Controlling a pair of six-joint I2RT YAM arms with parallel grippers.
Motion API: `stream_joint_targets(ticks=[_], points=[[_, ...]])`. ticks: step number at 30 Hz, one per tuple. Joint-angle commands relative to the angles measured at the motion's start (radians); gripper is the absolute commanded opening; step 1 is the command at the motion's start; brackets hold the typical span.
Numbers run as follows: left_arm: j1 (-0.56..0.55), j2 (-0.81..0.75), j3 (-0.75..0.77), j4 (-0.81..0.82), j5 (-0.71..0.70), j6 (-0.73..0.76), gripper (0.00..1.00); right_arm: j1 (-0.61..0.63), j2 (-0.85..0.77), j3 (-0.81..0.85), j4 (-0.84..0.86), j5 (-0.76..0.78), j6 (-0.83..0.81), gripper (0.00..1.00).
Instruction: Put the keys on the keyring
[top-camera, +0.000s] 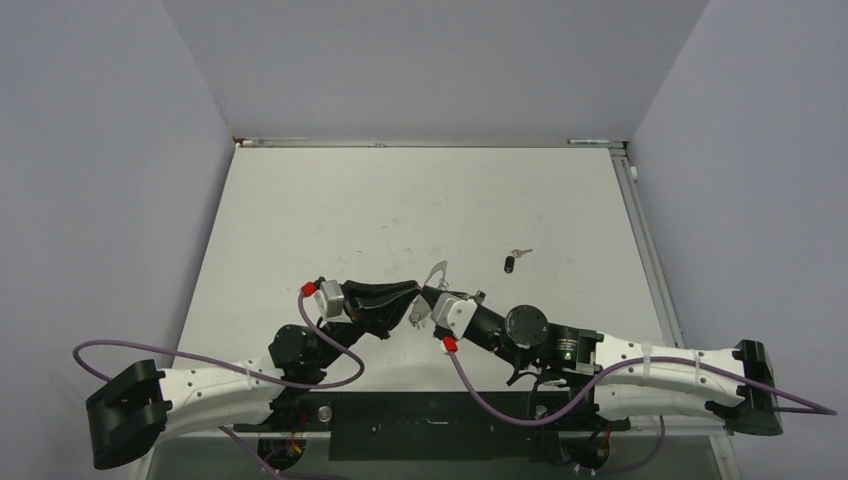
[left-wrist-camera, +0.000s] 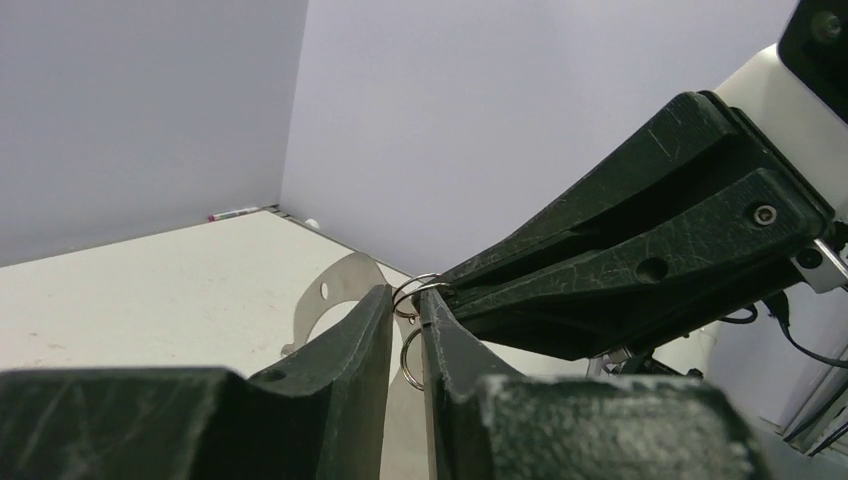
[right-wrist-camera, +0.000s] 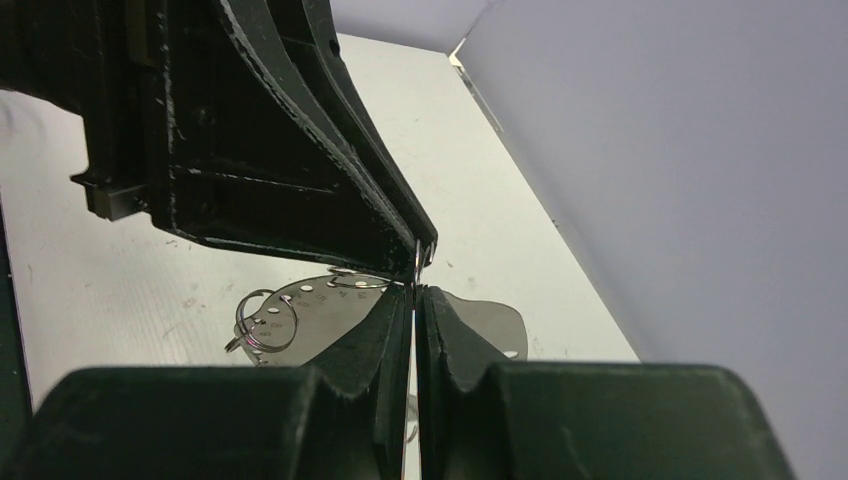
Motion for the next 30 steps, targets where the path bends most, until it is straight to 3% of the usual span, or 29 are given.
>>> stream_joint_targets(ticks=[1,7,12,19,30], points=[[-0.042,-0.043,-0.015,-0.041,0.143,0.006,0.16,-0.012,-0.017,0.057,0.009,-0.003,-0.019,0.05],[-0.042,-0.123,-0.024,-0.124,0.098,0.031,0.18,-0.011,-0.047,0.048,-0.013,0.043,-0.024,0.05],[-0.042,-0.218,-0.05,-0.19,0.062,0.045,0.38,-0.012,-0.07,0.039,-0.017,0.076,-0.021,0.05],[-0.041,-0.345,-0.054,-0.336,-0.021,0.083,0.49,-0.012,-0.082,0.036,-0.027,0.118,-0.015,0.05],[-0.041,-0.379,0.0,-0.526,-0.207,0.049,0.59,-0.012,-0.046,0.096,-0.045,0.398,-0.008,0.05]])
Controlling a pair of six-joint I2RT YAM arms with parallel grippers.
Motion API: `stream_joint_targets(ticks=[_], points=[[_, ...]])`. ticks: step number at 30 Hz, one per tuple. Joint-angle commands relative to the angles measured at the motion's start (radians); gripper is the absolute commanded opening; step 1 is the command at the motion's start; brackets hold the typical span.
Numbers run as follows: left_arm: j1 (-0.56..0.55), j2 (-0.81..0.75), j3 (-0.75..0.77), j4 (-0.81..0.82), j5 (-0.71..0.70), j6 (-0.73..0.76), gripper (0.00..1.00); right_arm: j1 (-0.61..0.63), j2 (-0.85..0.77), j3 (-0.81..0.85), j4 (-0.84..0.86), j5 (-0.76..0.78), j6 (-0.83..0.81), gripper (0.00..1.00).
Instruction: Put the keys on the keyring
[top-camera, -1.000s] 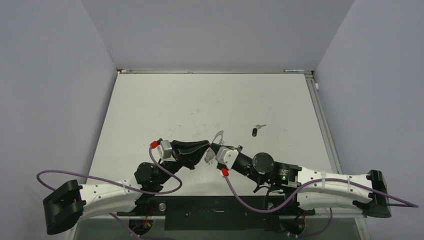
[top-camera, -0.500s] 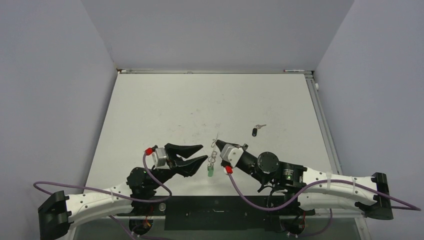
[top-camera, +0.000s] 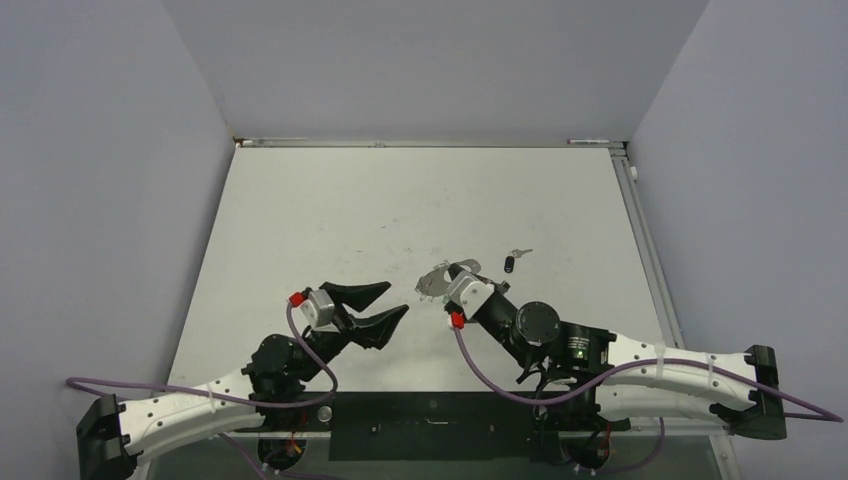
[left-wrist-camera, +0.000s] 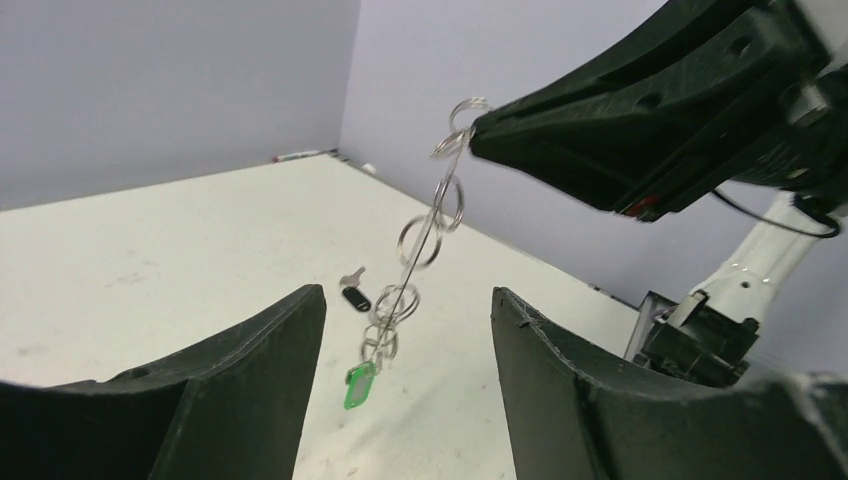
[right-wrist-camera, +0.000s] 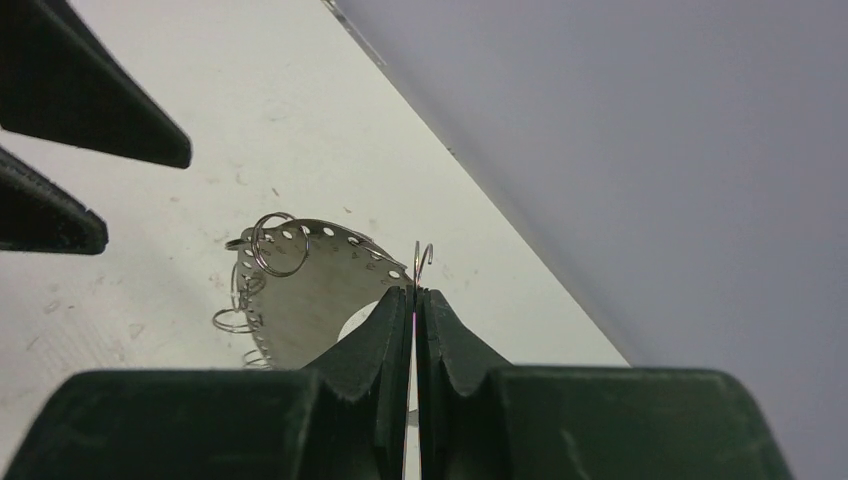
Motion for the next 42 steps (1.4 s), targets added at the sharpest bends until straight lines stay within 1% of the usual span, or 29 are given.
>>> stream_joint_targets(ticks=[1,4,6,9,11,13,15,18,21,24,26,28,30,33,36,38,39,42], points=[[-0.003,0.018,0.071,-0.12,-0.128,-0.029,0.59,-0.005,0.027,0.089,0.036,0.207,0.007,0.05],[-0.003,0.055,0.103,-0.168,-0.136,-0.021,0.6,-0.023,0.071,0.122,0.039,0.294,0.011,0.05],[-0.004,0.092,0.117,-0.171,-0.133,-0.01,0.6,-0.063,0.102,0.159,0.012,0.32,0.041,0.05],[-0.003,0.153,0.146,-0.175,-0.119,0.003,0.6,-0.219,0.133,0.231,-0.082,0.233,0.152,0.05],[-0.003,0.205,0.171,-0.181,-0.115,0.012,0.6,-0.301,0.134,0.253,-0.103,0.183,0.19,0.05],[-0.002,0.262,0.209,-0.187,-0.106,0.027,0.61,-0.349,0.127,0.268,-0.103,0.158,0.203,0.05],[-0.001,0.331,0.248,-0.193,-0.101,0.041,0.61,-0.391,0.13,0.289,-0.113,0.165,0.211,0.05],[0.007,0.448,0.331,-0.219,-0.098,0.019,0.61,-0.472,0.152,0.337,-0.154,0.169,0.228,0.05],[0.045,0.587,0.451,-0.294,-0.027,-0.041,0.61,-0.557,0.189,0.39,-0.199,0.174,0.241,0.05],[0.122,0.722,0.562,-0.34,0.089,-0.123,0.6,-0.642,0.219,0.443,-0.246,0.174,0.26,0.05],[0.171,0.807,0.637,-0.385,0.156,-0.174,0.58,-0.707,0.225,0.469,-0.268,0.153,0.276,0.05],[0.197,0.911,0.726,-0.431,0.2,-0.195,0.56,-0.754,0.224,0.489,-0.292,0.113,0.3,0.05],[0.207,1.006,0.823,-0.489,0.214,-0.187,0.56,-0.781,0.217,0.493,-0.301,0.087,0.314,0.05],[0.208,1.164,1.036,-0.634,0.215,-0.175,0.53,-0.795,0.202,0.486,-0.31,0.074,0.325,0.05],[0.208,1.306,1.2,-0.746,0.209,-0.153,0.52,-0.801,0.185,0.481,-0.325,0.103,0.32,0.05],[0.21,1.383,1.28,-0.773,0.203,-0.148,0.52,-0.805,0.174,0.486,-0.34,0.142,0.303,0.05],[0.21,1.418,1.319,-0.823,0.201,-0.145,0.51,-0.808,0.17,0.491,-0.349,0.168,0.293,0.05],[0.21,1.523,1.458,-0.906,0.207,-0.138,0.5,-0.812,0.142,0.503,-0.367,0.181,0.288,0.05]])
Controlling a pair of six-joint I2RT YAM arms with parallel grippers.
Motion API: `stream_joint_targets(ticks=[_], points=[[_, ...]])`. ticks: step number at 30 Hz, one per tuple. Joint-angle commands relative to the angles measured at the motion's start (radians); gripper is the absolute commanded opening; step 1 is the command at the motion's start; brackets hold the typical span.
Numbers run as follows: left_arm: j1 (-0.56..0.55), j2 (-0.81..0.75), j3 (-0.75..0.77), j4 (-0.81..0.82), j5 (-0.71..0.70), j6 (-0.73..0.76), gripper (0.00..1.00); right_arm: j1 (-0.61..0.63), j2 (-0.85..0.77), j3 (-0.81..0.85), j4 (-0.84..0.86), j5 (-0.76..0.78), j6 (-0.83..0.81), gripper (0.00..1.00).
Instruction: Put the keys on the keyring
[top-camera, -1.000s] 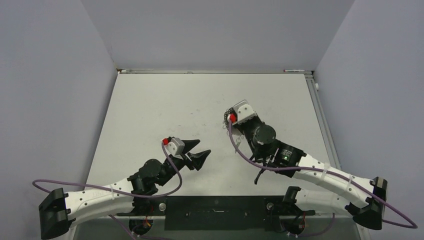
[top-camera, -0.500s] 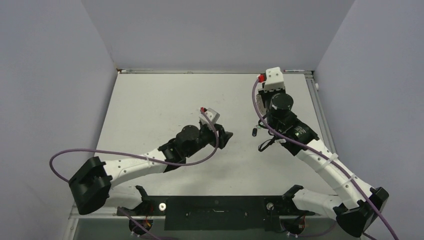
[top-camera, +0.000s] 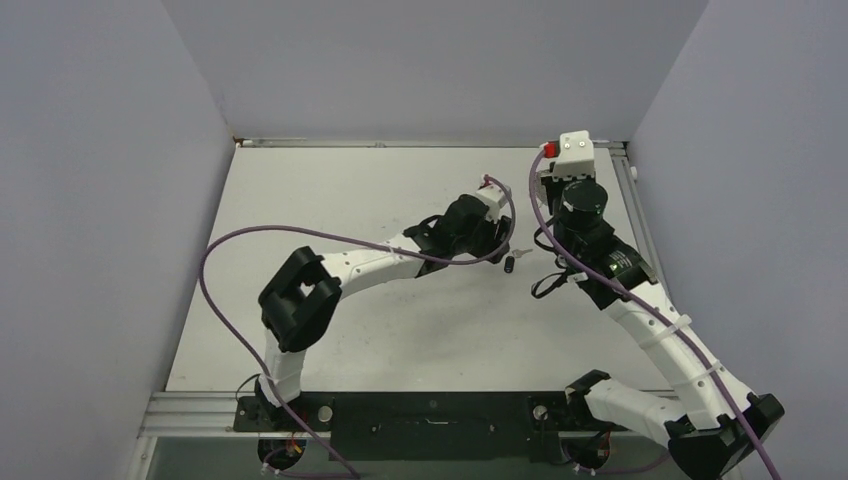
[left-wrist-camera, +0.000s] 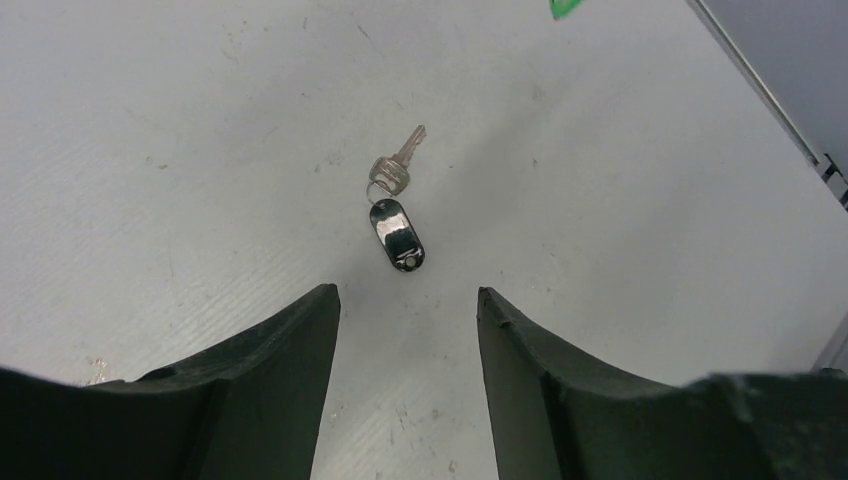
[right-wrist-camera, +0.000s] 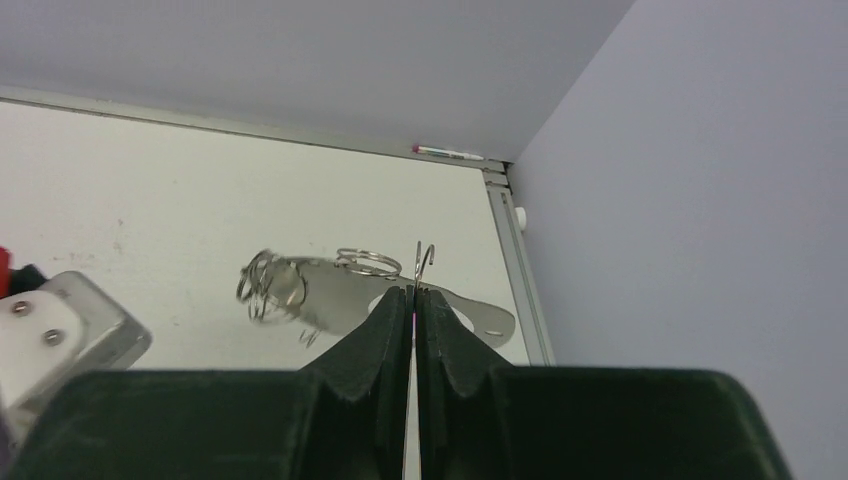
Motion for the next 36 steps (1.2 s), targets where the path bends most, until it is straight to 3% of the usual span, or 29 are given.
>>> stream_joint_targets(ticks=[1,16,36], points=[[0.003,0.138,0.207,-0.186,0.017,0.022,0.49,-0.013,-0.069,0.06,-0.005,0.055,-0.014,0.05],[-0.015,0.538,0.755,-0.494,-0.096,0.051,0.42,-0.014,-0.176,0.053,-0.081,0.002,0.026,0.05],[-0.02,0.653,0.854,-0.49,-0.094,0.034,0.29,-0.013,-0.201,0.047,-0.079,-0.053,0.025,0.05]])
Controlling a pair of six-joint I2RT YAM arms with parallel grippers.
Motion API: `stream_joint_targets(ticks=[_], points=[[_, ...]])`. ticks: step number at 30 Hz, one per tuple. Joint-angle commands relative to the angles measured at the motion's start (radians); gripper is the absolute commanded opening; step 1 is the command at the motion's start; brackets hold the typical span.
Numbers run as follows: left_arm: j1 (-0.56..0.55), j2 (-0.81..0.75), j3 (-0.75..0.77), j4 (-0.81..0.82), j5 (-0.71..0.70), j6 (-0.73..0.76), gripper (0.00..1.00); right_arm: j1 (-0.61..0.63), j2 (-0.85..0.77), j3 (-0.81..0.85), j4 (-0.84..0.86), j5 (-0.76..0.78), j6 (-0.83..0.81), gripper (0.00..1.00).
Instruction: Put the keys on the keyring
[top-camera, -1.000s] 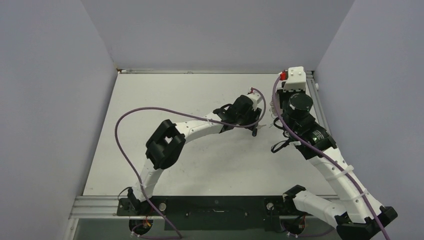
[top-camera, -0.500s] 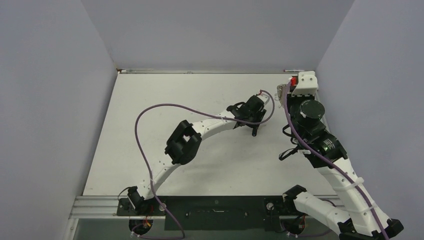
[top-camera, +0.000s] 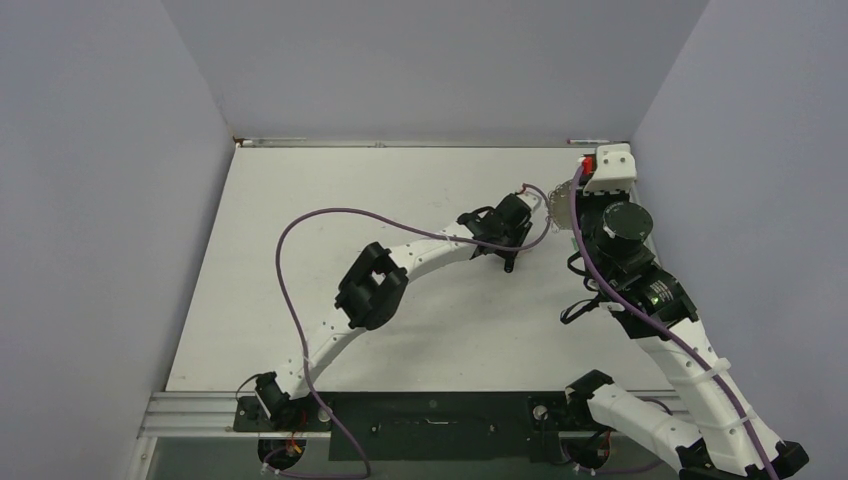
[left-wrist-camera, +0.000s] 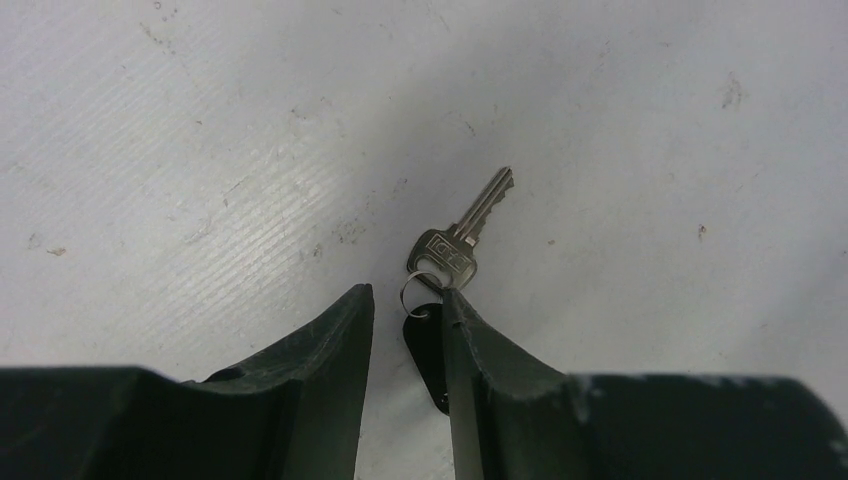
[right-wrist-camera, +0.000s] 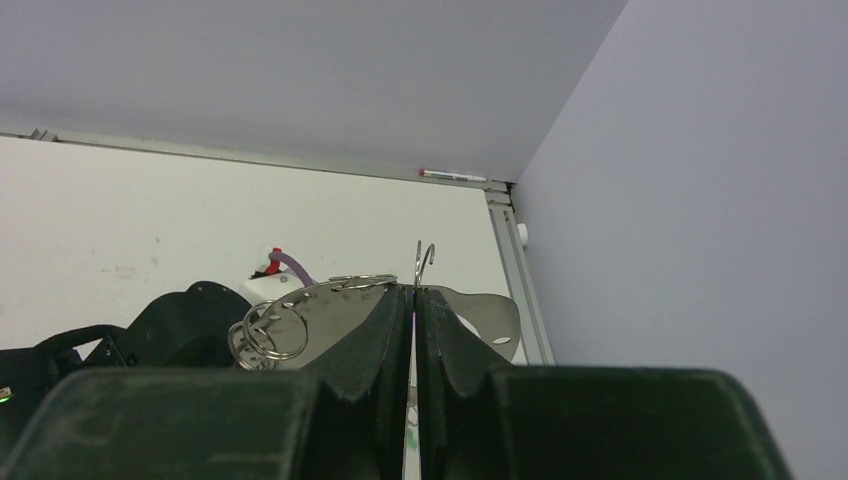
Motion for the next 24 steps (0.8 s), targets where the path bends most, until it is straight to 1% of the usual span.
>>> stream_joint_targets(ticks=[1,8,14,21,22,24], points=[[-0.004,0.028,0.057,0.017,-0.022,-0.009,0.28,-0.007,-0.018,0.025,0.039,-0.014,0.005,0.05],[-0.008,0.058,0.077,0.011,-0.037,-0.005,0.24,-0.007,-0.015,0.025,0.043,-0.022,0.003,0.05],[-0.007,0.064,0.067,0.006,-0.038,-0.019,0.14,-0.007,-0.012,0.026,0.044,-0.036,0.005,0.05],[-0.012,0.006,-0.054,0.074,-0.038,-0.033,0.04,-0.007,-0.01,0.025,0.044,-0.043,0.007,0.05],[-0.012,-0.007,-0.079,0.086,-0.043,-0.031,0.01,-0.007,-0.009,0.025,0.044,-0.047,0.009,0.05],[-0.012,-0.044,-0.141,0.112,-0.079,-0.039,0.0,-0.007,-0.01,0.023,0.044,-0.052,0.011,0.05]])
